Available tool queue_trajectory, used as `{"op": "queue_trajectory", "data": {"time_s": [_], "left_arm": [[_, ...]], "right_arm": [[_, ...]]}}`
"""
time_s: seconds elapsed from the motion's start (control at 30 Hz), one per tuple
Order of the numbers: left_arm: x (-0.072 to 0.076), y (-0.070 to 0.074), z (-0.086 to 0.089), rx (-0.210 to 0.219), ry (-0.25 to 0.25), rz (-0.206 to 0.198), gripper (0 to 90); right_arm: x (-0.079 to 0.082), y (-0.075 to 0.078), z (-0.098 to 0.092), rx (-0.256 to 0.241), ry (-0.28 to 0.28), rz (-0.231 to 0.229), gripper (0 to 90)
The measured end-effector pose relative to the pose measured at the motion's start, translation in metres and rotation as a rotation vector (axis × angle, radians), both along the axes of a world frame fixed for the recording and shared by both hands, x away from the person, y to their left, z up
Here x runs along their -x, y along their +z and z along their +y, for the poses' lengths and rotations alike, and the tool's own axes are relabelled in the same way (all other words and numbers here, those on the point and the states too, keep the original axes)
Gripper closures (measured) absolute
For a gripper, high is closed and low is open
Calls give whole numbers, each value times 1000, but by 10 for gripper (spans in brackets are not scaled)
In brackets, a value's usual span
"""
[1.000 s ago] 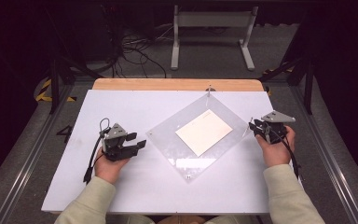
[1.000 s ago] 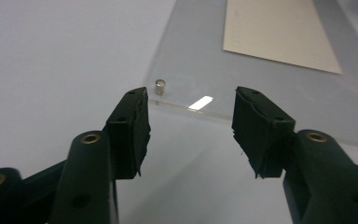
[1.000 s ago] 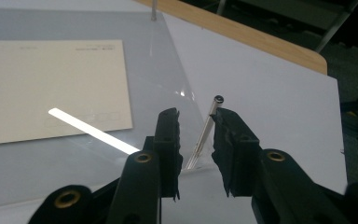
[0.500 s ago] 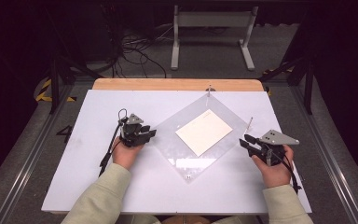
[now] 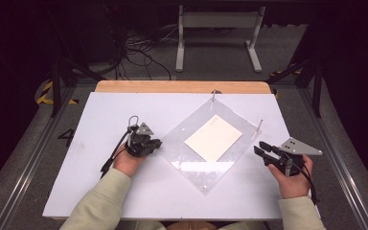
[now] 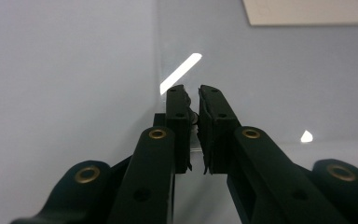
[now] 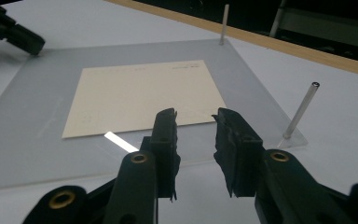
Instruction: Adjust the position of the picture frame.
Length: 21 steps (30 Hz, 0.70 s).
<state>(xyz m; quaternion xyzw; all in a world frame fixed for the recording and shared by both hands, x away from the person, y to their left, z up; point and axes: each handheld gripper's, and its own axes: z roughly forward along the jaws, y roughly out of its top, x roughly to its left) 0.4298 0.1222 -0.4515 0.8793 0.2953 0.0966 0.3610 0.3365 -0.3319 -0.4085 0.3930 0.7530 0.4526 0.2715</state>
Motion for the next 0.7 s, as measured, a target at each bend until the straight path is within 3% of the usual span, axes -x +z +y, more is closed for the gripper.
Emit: {"op": "queue_trajectory", "data": {"time_s": [0.1, 0.13, 0.2, 0.23, 0.27, 0.3, 0.33, 0.43, 0.5, 0.6, 0.63, 0.67, 0.7], "left_arm": [[20, 5, -13, -44, -138, 34, 830], [20, 5, -13, -44, -138, 34, 830], [30, 7, -21, -60, -214, 50, 830], [43, 8, -30, -73, -283, 66, 830], [43, 8, -30, -73, -283, 66, 830], [59, 9, -41, -88, -356, 72, 830], [59, 9, -41, -88, -356, 72, 830], [77, 11, -57, -106, -449, 68, 830], [88, 9, -67, -83, -503, 84, 829], [89, 8, -67, -69, -503, 90, 826], [87, 7, -66, -55, -501, 105, 823], [83, 5, -63, -9, -503, 153, 800], [83, 5, -63, -9, -503, 153, 751]], "right_arm": [[-1, -1, -11, -13, -30, 4, 681], [-1, -1, -11, -13, -30, 4, 681], [-2, -1, -20, -37, -61, 13, 681], [-3, -2, -24, -43, -77, 17, 680], [-4, -3, -26, -49, -84, 21, 680], [-5, -4, -28, -48, -87, 22, 681], [-5, -4, -28, -48, -87, 22, 681], [-11, -10, -35, -55, -111, 41, 687], [-19, -14, -38, -52, -124, 46, 686], [-29, -14, -39, -41, -139, 55, 675], [-33, -14, -40, -34, -147, 58, 665], [-48, -14, -41, -19, -165, 76, 664], [-48, -14, -41, -19, -165, 76, 664]]}}
